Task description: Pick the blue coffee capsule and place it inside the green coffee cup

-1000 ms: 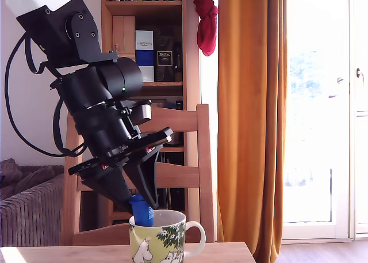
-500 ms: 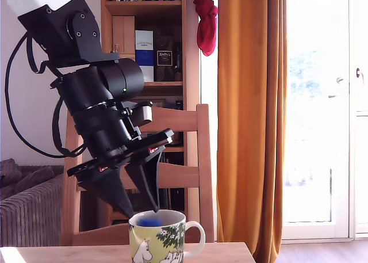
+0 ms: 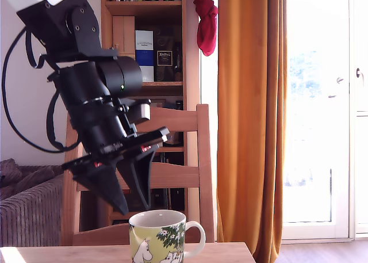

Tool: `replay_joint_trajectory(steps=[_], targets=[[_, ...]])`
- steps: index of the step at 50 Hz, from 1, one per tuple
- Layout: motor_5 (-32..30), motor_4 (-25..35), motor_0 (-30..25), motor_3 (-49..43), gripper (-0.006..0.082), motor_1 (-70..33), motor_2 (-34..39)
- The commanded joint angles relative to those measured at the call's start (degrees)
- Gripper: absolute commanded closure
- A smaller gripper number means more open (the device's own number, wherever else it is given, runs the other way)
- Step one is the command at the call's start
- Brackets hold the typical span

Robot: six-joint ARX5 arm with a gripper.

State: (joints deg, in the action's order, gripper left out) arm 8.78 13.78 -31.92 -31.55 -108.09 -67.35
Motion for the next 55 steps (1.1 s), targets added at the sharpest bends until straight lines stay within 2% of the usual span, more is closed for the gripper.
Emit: replay_joint_trajectory(steps=[1, 11, 25, 36, 55], targets=[[-0.9, -1.0, 0.6, 0.1, 0.0783, 3.6, -1.0], [-1.9, -8.0, 1.8, -0.2, 0.0783, 8.1, -1.0], [-4.2, -12.9, 6.0, -2.2, 0.0783, 12.5, 0.5], [-5.4, -13.7, 11.8, -1.9, 0.0783, 14.3, 3.6], [-5.9, -14.3, 23.2, 7.5, 0.0783, 23.9, 13.7]])
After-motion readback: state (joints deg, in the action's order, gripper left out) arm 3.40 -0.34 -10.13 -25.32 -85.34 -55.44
